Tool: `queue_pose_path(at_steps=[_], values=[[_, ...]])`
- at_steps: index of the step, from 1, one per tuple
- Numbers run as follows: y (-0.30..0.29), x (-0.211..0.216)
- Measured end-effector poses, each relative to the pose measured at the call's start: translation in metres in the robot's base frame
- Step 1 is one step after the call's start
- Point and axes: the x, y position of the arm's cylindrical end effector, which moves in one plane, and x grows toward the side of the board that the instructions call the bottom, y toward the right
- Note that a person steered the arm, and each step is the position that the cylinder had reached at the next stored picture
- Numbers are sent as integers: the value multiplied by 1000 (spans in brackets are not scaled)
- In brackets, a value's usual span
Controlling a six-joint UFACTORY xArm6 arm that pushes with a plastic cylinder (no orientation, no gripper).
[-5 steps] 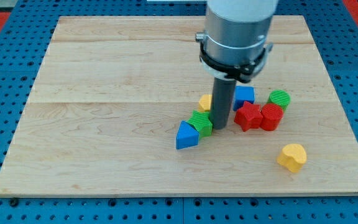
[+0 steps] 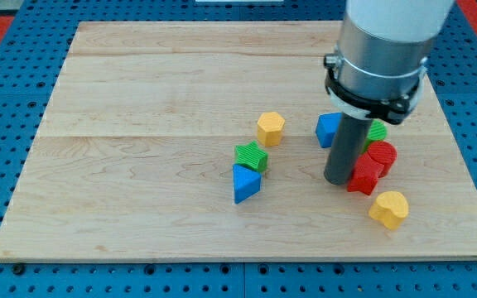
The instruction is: Move the red star below the red circle
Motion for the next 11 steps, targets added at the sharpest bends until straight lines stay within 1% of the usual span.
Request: queue_pose_path(at_steps=[1,2,3,4,5,7,8,9,10,11], values=[[-5,0],[-8,-14],[-8,-39],[12,-28],[17,-6],[-8,4],[-5,18],[20,17],[31,15],[2,-4]])
